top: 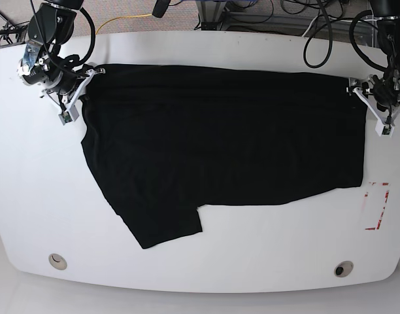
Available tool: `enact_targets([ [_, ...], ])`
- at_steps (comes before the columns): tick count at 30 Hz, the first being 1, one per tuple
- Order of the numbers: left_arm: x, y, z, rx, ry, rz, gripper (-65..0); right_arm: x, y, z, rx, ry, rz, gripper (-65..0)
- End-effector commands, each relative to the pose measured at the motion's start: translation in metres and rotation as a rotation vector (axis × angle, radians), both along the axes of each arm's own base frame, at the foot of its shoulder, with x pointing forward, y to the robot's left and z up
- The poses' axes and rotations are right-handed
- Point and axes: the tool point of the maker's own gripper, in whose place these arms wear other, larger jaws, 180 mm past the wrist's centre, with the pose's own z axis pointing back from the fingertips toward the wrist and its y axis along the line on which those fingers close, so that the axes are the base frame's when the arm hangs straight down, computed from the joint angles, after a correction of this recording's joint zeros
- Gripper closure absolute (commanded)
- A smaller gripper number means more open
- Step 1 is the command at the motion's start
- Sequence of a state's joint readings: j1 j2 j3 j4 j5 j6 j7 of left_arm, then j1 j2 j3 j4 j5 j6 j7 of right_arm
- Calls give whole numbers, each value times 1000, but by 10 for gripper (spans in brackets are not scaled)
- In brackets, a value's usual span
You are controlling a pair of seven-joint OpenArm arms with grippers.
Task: Fold the T-shirt properly
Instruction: 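Open the left gripper and regrasp the shirt edge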
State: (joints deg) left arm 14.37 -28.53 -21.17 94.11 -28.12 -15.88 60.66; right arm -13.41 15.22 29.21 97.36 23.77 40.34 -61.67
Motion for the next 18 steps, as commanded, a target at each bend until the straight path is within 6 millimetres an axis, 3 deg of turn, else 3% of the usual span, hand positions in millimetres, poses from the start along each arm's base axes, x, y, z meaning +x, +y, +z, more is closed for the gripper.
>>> enact_targets([
  [1, 17, 15, 23, 48, -61, 0, -532, 8, -8, 11, -22, -38, -4, 0],
  [5, 33, 22, 39, 56, -117, 17, -532, 9, -7, 11, -21, -40, -3, 0],
  [10, 41, 69, 83, 84, -255, 166, -533, 11, -10, 13, -23, -48, -11, 0],
  [14, 44, 64, 87, 89, -264, 123, -533, 11, -9, 13, -22, -48, -12, 0],
  [18, 39, 58, 88, 128, -237, -38, -531, 11, -9, 13, -21, -48, -13, 0],
])
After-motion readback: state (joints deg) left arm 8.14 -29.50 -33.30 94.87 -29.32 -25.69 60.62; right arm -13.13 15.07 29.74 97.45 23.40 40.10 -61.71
